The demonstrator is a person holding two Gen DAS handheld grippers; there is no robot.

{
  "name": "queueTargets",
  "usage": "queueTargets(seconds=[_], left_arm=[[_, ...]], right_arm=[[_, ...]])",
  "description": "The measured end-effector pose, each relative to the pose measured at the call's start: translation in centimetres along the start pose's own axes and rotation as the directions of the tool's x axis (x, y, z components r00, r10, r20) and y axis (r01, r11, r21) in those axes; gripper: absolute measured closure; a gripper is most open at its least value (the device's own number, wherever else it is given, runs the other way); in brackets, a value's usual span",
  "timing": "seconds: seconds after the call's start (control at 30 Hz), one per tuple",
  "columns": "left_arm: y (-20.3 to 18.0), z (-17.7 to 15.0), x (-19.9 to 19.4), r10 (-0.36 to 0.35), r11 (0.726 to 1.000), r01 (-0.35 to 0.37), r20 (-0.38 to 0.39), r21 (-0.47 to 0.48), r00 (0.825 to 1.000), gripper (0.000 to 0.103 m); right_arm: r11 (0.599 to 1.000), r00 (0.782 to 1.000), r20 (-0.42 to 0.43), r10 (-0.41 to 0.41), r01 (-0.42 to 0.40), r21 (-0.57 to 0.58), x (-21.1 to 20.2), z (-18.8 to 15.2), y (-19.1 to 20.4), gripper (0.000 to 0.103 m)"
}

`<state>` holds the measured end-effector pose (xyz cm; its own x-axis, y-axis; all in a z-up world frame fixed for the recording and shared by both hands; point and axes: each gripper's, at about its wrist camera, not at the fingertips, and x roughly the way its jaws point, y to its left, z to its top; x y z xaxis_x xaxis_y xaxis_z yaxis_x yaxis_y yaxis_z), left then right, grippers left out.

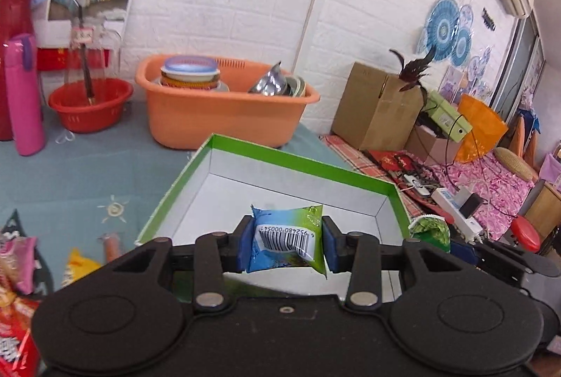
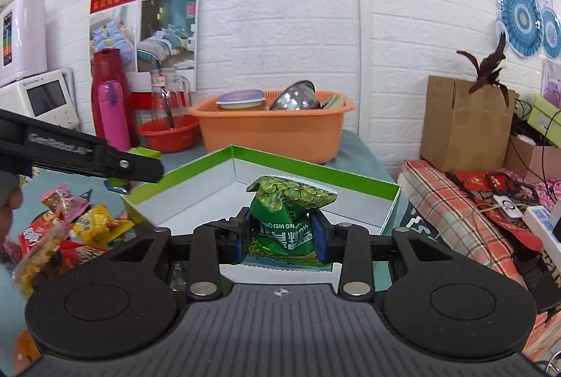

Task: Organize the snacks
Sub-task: 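Carry both packets over the green box and open both grippers, then close both grippers on the red cookie snack bag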

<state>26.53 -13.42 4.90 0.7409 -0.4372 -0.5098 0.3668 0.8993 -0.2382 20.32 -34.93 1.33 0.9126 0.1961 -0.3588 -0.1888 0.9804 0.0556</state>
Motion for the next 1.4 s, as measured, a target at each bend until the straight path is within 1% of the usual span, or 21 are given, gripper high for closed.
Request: queueTargets(seconds=[0.17, 0.27, 0.3, 0.33, 0.37, 0.4, 0.43, 0.47, 0.5, 0.53, 0.6, 0.73, 0.83, 0.9, 1.0, 1.07, 1.23, 1.33, 1.4], left_arm=[[-0.6, 0.3, 3.5, -0.02, 1.0, 0.021, -0.053, 0.012, 0.998, 0.054], [-0.9, 0.0, 5.0, -0.014, 0.999, 0.017, -0.082, 0.028, 0.997, 0.052], [-0.9, -0.1, 5.5, -0.011, 0.999, 0.014, -0.092, 0.031, 0.996, 0.05], [-0.9, -0.3, 5.9, -0.01, 1.0, 0.012, -0.101, 0.028, 0.995, 0.042], [-0.8, -0.4, 6.1, -0.015, 1.0, 0.017, -0.108, 0.021, 0.994, 0.036], [-0.6, -0.4, 6.2, -0.02, 1.0, 0.021, -0.11, 0.011, 0.994, 0.005], [-0.5, -0.4, 6.1, -0.025, 1.0, 0.026, -0.106, 0.002, 0.994, 0.0], [-0.5, -0.4, 5.9, -0.024, 1.0, 0.024, -0.094, -0.001, 0.995, 0.0], [-0.5, -0.5, 5.2, -0.015, 1.0, 0.016, -0.062, 0.003, 0.998, 0.0], [-0.7, -0.6, 4.6, -0.008, 1.0, 0.009, -0.036, 0.017, 0.999, 0.0], [-0.9, -0.6, 3.4, -0.001, 0.999, 0.002, -0.021, 0.038, 1.0, 0.0], [-1.0, -0.7, 0.0, 0.011, 0.999, -0.011, 0.002, 0.03, 1.0, 0.0], [-0.9, -1.1, -3.3, 0.039, 0.999, -0.04, 0.034, 0.034, 0.999, 0.0], [-0.7, -1.7, -5.6, 0.064, 0.998, -0.065, 0.06, 0.019, 0.996, 0.0], [0.0, -3.1, -8.9, 0.067, 0.998, -0.066, 0.094, -0.019, 0.993, 0.0], [0.6, -4.3, -10.8, 0.063, 0.998, -0.06, 0.098, -0.037, 0.993, 0.0], [1.6, -7.5, -13.9, 0.096, 0.993, -0.088, 0.1, -0.077, 0.99, 0.0], [2.2, -8.9, -14.6, 0.07, 0.991, -0.06, 0.084, -0.118, 0.994, 0.0], [2.5, -9.5, -14.9, 0.041, 0.989, -0.029, 0.077, -0.148, 0.996, 0.0]], right_arm=[[1.0, 0.999, -0.043, 0.01, -0.01, 0.011, 2.0, -0.5, -0.6, 0.042], [1.0, 0.998, -0.065, 0.017, -0.017, 0.008, 2.8, -1.0, -0.7, 0.042], [1.0, 0.997, -0.072, 0.018, -0.018, 0.005, 3.0, -1.2, -0.6, 0.042], [1.0, 0.997, -0.078, 0.019, -0.019, 0.0, 3.3, -1.4, -0.6, 0.041], [1.0, 0.996, -0.083, 0.02, -0.021, -0.006, 3.5, -1.6, -0.6, 0.04], [1.0, 0.996, -0.083, 0.02, -0.021, -0.014, 3.5, -1.8, -0.5, 0.035], [0.999, 0.997, -0.08, 0.017, -0.019, -0.029, 3.5, -1.9, -0.5, 0.019], [0.999, 0.997, -0.072, 0.007, -0.01, -0.044, 3.3, -2.0, -0.3, 0.007], [0.998, 0.999, -0.053, -0.007, 0.004, -0.055, 3.0, -2.1, -0.2, 0.0], [0.998, 0.999, -0.031, -0.017, 0.014, -0.065, 2.5, -2.1, -0.1, 0.0], [0.997, 1.0, 0.001, -0.018, 0.018, -0.075, 1.4, -1.9, 0.0, 0.0], [0.999, 1.0, 0.026, -0.012, 0.014, -0.046, -1.1, -1.0, 0.3, 0.0], [0.998, 0.997, 0.082, 0.013, -0.009, -0.055, -3.8, -0.5, 1.3, 0.0], [0.998, 0.993, 0.116, 0.032, -0.025, -0.063, -5.6, -0.5, 2.0, 0.0], [0.995, 0.987, 0.14, 0.077, -0.068, -0.067, -7.7, -0.9, 3.1, 0.0], [0.993, 0.985, 0.137, 0.104, -0.095, -0.069, -8.6, -1.3, 3.8, 0.0], [0.989, 0.986, 0.09, 0.141, -0.135, -0.061, -9.1, -2.8, 5.3, 0.0], [0.985, 0.985, 0.037, 0.167, -0.165, -0.051, -8.6, -3.7, 6.2, 0.0], [0.979, 0.982, 0.014, 0.19, -0.188, -0.072, -8.1, -4.2, 7.0, 0.0]])
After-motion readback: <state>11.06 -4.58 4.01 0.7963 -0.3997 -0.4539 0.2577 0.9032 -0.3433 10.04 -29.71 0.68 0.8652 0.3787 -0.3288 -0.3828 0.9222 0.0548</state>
